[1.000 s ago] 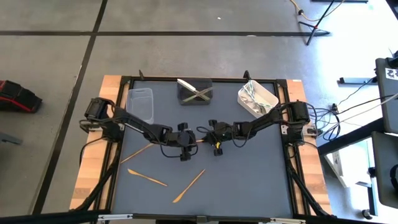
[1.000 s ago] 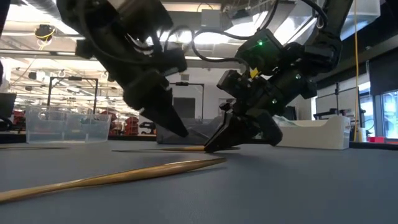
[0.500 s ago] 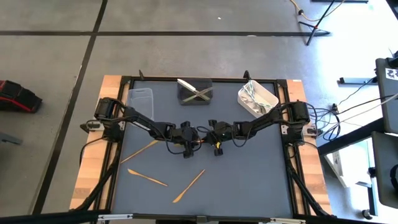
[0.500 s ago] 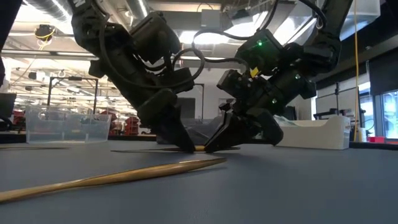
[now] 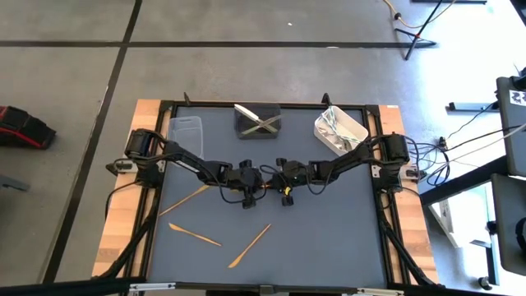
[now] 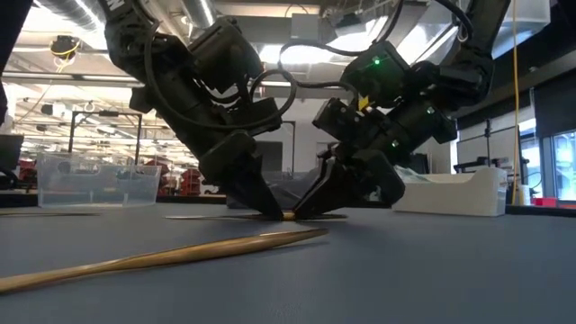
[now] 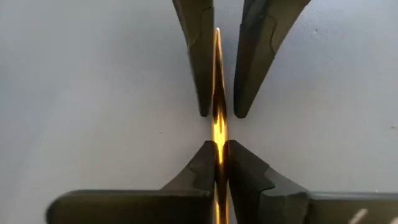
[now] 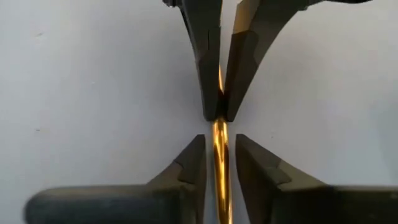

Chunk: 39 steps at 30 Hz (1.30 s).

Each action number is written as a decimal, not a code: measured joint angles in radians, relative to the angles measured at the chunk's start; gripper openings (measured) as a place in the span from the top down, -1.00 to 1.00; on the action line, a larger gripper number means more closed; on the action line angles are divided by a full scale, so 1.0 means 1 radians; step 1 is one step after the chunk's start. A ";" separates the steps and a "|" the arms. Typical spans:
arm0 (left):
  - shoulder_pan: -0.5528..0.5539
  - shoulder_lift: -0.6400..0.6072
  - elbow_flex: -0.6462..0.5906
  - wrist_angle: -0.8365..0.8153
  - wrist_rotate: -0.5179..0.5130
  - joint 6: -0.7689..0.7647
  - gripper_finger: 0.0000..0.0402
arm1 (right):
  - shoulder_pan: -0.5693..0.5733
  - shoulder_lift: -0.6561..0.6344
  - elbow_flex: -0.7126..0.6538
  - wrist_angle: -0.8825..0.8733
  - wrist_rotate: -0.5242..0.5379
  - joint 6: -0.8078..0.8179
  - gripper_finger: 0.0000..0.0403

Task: Sort silverware by color (type)
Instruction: Put the top right gold knife into the transparent bin

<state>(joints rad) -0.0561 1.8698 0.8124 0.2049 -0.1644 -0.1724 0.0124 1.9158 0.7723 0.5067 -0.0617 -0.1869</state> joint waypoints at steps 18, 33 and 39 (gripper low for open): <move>-0.044 -0.222 -0.005 -0.205 -0.112 0.023 0.87 | 0.001 -0.274 -0.036 -0.287 -0.063 -0.034 0.42; -0.077 -0.609 -0.005 -0.633 -0.509 -0.059 0.85 | 0.000 -0.279 -0.158 -0.063 0.033 -0.061 0.43; -0.069 -0.705 -0.004 -0.798 -0.665 -0.151 0.85 | 0.000 -0.264 -0.166 -0.047 0.033 -0.065 0.43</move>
<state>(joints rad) -0.1248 1.1651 0.8082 -0.5932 -0.8291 -0.3237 0.0124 1.6514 0.6064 0.4593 -0.0288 -0.2517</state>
